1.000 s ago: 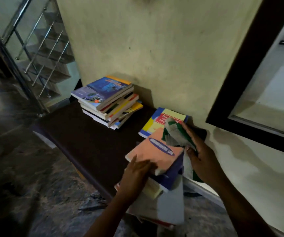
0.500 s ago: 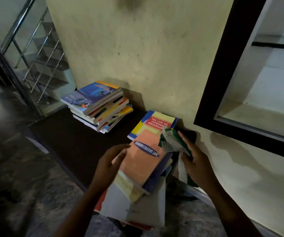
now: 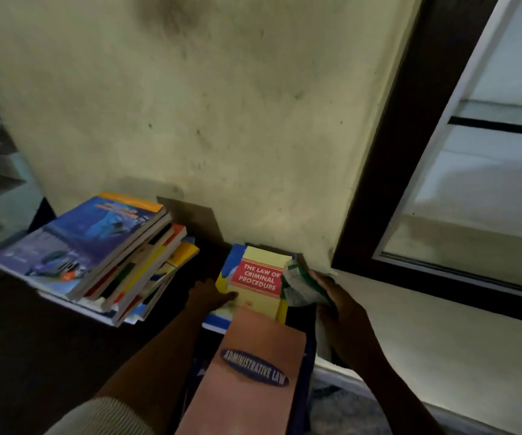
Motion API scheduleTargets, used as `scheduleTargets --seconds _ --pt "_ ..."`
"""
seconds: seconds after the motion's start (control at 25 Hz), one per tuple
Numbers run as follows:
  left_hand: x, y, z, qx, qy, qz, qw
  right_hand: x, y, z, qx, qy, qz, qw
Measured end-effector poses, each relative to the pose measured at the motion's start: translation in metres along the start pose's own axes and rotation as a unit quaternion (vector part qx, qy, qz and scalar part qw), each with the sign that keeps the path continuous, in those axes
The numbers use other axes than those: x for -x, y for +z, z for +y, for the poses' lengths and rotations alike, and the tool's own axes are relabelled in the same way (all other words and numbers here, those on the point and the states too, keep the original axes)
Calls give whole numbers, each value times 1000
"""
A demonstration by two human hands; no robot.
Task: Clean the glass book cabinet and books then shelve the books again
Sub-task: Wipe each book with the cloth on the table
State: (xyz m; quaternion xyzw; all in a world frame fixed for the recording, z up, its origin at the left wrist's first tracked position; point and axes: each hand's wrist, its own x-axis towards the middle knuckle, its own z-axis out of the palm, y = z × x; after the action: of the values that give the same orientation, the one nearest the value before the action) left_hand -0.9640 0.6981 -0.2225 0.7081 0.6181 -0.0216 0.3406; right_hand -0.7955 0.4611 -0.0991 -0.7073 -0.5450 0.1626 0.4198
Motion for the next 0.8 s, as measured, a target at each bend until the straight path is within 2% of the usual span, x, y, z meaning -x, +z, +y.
scheduleTargets --seconds 0.08,0.16,0.28,0.36,0.48,0.64,0.8 --pt "2 10 8 -28 -10 29 999 -8 10 4 26 24 3 999" --pt "10 10 11 24 -25 39 999 -6 12 2 33 24 -4 999" --pt "-21 5 -6 129 -6 -5 992 -8 26 4 31 40 -4 999" --pt "-35 1 -17 157 -8 -18 987 -12 36 -1 28 44 -12 999" --pt "-26 -11 -24 194 -14 3 981 -21 51 -11 20 32 -37 999" --pt "-11 -20 -22 300 -38 10 953 -32 67 -25 -16 4 -43 999" --pt "-5 -11 -20 186 13 -15 982 -36 74 -32 -36 -10 -46 998"
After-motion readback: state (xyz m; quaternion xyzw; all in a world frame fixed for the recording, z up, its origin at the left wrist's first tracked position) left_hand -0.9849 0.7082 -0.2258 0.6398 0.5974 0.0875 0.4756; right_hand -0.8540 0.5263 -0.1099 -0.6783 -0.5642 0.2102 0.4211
